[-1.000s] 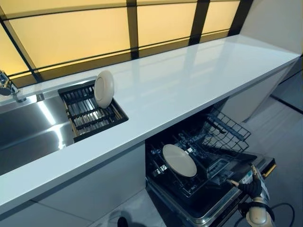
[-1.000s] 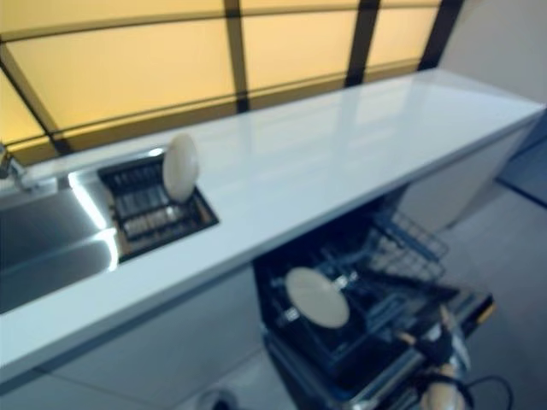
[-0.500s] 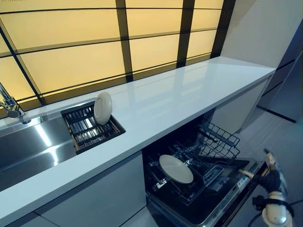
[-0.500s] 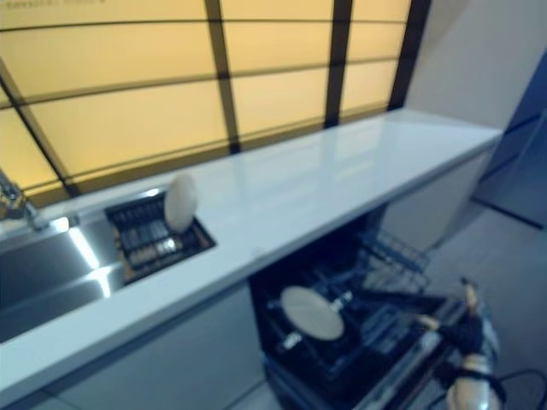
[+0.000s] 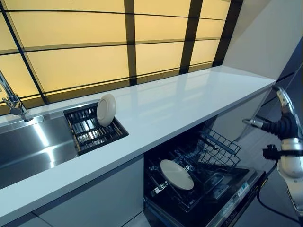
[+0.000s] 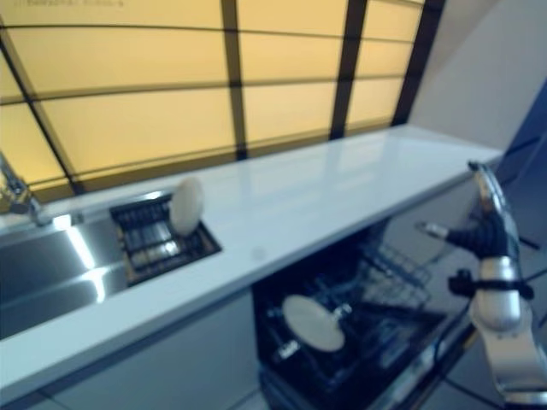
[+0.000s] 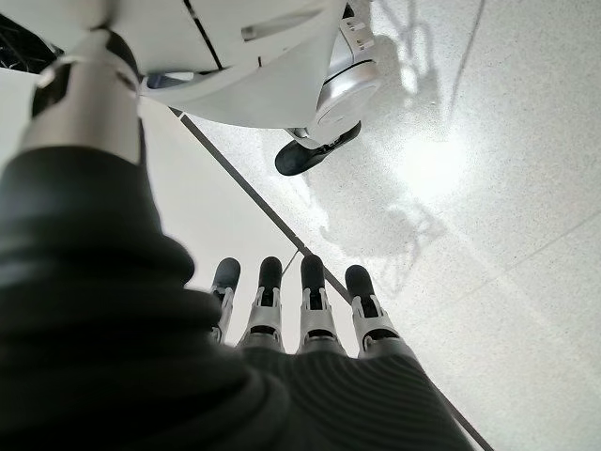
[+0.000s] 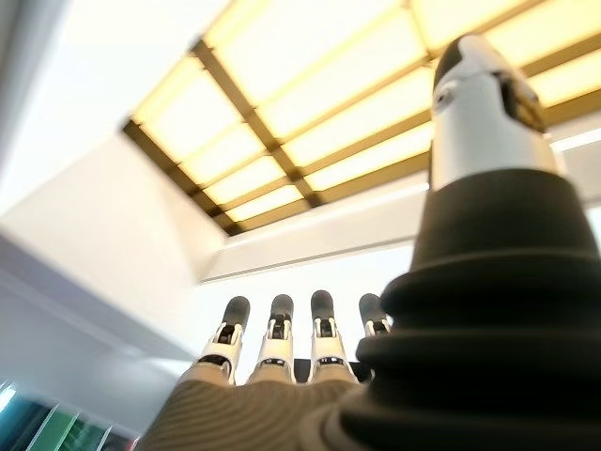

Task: Take plates into dishwasher

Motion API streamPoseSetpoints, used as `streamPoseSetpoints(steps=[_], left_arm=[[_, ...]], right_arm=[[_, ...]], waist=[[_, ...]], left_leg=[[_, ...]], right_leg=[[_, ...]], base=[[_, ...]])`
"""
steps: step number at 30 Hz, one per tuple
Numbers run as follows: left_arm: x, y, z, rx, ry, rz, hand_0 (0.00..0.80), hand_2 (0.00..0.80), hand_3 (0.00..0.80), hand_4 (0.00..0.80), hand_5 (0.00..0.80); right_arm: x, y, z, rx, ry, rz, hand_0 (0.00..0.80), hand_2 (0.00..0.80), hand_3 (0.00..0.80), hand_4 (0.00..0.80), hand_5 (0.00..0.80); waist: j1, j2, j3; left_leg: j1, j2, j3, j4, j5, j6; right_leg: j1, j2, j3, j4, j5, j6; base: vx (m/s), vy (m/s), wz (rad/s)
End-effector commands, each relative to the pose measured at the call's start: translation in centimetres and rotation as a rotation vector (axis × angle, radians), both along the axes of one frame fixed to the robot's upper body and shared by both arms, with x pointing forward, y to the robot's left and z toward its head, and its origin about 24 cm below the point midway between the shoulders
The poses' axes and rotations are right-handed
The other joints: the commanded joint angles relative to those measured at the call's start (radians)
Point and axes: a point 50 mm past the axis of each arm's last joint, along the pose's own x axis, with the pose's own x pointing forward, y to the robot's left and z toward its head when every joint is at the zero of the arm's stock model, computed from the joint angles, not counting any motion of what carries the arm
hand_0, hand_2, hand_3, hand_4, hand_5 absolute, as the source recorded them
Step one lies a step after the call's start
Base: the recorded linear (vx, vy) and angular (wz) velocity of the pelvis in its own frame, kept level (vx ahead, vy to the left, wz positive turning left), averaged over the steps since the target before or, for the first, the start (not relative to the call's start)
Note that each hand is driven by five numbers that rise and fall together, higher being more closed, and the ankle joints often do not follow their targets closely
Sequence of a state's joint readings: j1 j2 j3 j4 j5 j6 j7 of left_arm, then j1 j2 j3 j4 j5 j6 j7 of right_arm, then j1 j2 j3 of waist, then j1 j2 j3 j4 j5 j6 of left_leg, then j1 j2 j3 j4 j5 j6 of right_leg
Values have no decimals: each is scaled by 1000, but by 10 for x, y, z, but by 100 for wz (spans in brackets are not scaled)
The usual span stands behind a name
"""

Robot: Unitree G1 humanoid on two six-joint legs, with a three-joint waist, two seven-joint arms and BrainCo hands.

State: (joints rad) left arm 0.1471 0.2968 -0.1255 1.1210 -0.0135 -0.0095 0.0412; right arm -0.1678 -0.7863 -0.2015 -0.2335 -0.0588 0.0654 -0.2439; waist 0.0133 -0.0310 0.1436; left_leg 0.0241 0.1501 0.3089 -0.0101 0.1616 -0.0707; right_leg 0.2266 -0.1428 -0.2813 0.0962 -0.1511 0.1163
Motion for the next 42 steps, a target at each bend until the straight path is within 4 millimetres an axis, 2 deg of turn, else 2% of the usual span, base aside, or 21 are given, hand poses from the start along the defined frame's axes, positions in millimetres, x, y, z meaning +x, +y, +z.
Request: streamPoseSetpoints(steps=[1, 7, 11, 14, 19, 21, 22, 23, 25, 26, 27, 28, 29, 31, 32, 35, 36, 37, 40, 42], left_arm=[[33, -4, 4, -1, -71, -49, 0, 0, 0, 0, 0], [38, -4, 4, 5, -85, -24, 0, 0, 0, 0, 0], [40, -4, 5, 3, -97, -11, 0, 0, 0, 0, 0], [39, -4, 5, 4, -89, -15, 0, 0, 0, 0, 0], [32, 4, 5, 24, -56, 5, 0, 0, 0, 0, 0], [36, 8, 7, 27, -76, 27, 0, 0, 0, 0, 0], [37, 8, 7, 27, -78, 25, 0, 0, 0, 0, 0], [40, 9, 9, 29, -85, 19, 0, 0, 0, 0, 0], [44, 9, 9, 30, -91, 13, 0, 0, 0, 0, 0], [47, 9, 10, 30, -101, 10, 0, 0, 0, 0, 0], [48, 9, 10, 32, -102, 6, 0, 0, 0, 0, 0], [50, 9, 11, 34, -107, 4, 0, 0, 0, 0, 0], [54, 8, 12, 38, -117, 3, 0, 0, 0, 0, 0], [57, 8, 13, 41, -126, -7, 0, 0, 0, 0, 0], [59, 8, 14, 43, -129, -10, 0, 0, 0, 0, 0], [66, 12, 17, 56, -137, -25, 0, 0, 0, 0, 0], [68, 13, 18, 59, -138, -27, 0, 0, 0, 0, 0], [69, 15, 19, 65, -137, -26, 0, 0, 0, 0, 0], [69, 16, 19, 72, -131, -27, 0, 0, 0, 0, 0], [69, 17, 20, 77, -131, -32, 0, 0, 0, 0, 0]], right_arm=[[8, 16, 40, -16, -81, 104, 0, 0, 0, 0, 0], [41, 33, 47, 101, 6, 226, 0, 0, 0, 0, 0], [57, 44, 45, 120, 48, 251, 0, 0, 0, 0, 0], [61, 44, 44, 130, 45, 241, 0, 0, 0, 0, 0], [70, 42, 41, 174, 23, 175, 0, 0, 0, 0, 0], [75, 38, 40, 199, 17, 133, 0, 0, 0, 0, 0], [75, 37, 40, 204, 15, 127, 0, 0, 0, 0, 0], [76, 31, 38, 228, 19, 106, 0, 0, 0, 0, 0], [76, 26, 36, 242, 26, 91, 0, 0, 0, 0, 0], [76, 22, 34, 265, 31, 80, 0, 0, 0, 0, 0], [76, 21, 33, 271, 32, 75, 0, 0, 0, 0, 0], [76, 20, 31, 285, 36, 76, 0, 0, 0, 0, 0], [77, 18, 30, 312, 41, 77, 0, 0, 0, 0, 0], [79, 14, 33, 336, 47, 69, 0, 0, 0, 0, 0], [80, 13, 34, 342, 45, 66, 0, 0, 0, 0, 0], [81, 7, 38, 375, 39, 56, 0, 0, 0, 0, 0], [81, 6, 38, 383, 36, 54, 0, 0, 0, 0, 0], [79, 4, 38, 396, 30, 49, 0, 0, 0, 0, 0], [78, 4, 37, 429, 38, 53, 0, 0, 0, 0, 0], [78, 4, 35, 458, 46, 55, 0, 0, 0, 0, 0]], waist=[[32, -9, -9], [61, -18, -16], [94, -18, -18], [108, -20, -18], [144, -30, -20], [155, -39, -24], [155, -40, -25], [157, -44, -28], [158, -36, -32], [152, -19, -31], [151, -18, -26], [146, -6, -27], [130, 7, -17], [116, -3, -9], [114, -3, -9], [88, -30, -2], [76, -37, 2], [51, -50, 7], [30, -51, 17], [25, -49, 23]], left_leg=[[20, 30, -37, -25, -31, -55], [20, 9, -55, -37, -30, -54], [7, -9, -68, -34, -30, -46], [4, -22, -73, -30, -38, -36], [-9, -76, -71, 17, -88, 11], [-21, -106, -75, 39, -114, 41], [-23, -111, -77, 41, -117, 47], [-22, -131, -89, 43, -127, 66], [-17, -143, -114, 42, -137, 87], [-5, -150, -140, 42, -148, 106], [4, -157, -147, 44, -156, 114], [8, -152, -159, 44, -161, 119], [31, -152, -180, 33, -169, 124], [53, -164, -209, 13, -169, 119], [53, -161, -215, 10, -167, 115], [77, -165, -257, -7, -183, 87], [88, -165, -271, -12, -191, 79], [107, -170, -299, -21, -207, 71], [130, -170, -334, -34, -219, 71], [140, -165, -359, -41, -223, 74]], right_leg=[[-16, 0, -20, -26, 96, 15], [-2, 13, -26, -55, 103, 1], [21, 12, -40, -71, 101, -6], [32, 5, -54, -72, 100, -4], [50, -50, -92, -36, 100, 26], [33, -110, -98, 57, 149, 50], [28, -122, -95, 83, 164, 53], [-4, -158, -76, 186, 228, 63], [-32, -181, -40, 313, 292, 67], [-81, -192, 3, 450, 338, 68], [-104, -199, 23, 513, 340, 72], [-134, -192, 39, 554, 359, 67], [-204, -180, 75, 603, 367, 61], [-243, -168, 97, 533, 325, 44], [-250, -163, 96, 500, 328, 41], [-290, -142, 110, 245, 324, 42], [-291, -127, 118, 174, 325, 47], [-311, -93, 148, 50, 336, 57], [-353, -63, 167, 12, 358, 66], [-366, -46, 176, 12, 348, 67]], base=[[-11, 30, 16], [6, 55, 8], [52, 101, 20], [68, 100, 16], [113, 196, 28], [142, 262, 47], [134, 250, 62], [112, 230, 55], [148, 283, 65], [159, 262, 62], [163, 227, 47], [163, 139, 45], [188, 86, 51], [170, -40, 62], [147, -161, 62], [203, -258, 47], [296, -320, 57], [239, -226, 53], [178, -168, 67], [85, -177, 57]])
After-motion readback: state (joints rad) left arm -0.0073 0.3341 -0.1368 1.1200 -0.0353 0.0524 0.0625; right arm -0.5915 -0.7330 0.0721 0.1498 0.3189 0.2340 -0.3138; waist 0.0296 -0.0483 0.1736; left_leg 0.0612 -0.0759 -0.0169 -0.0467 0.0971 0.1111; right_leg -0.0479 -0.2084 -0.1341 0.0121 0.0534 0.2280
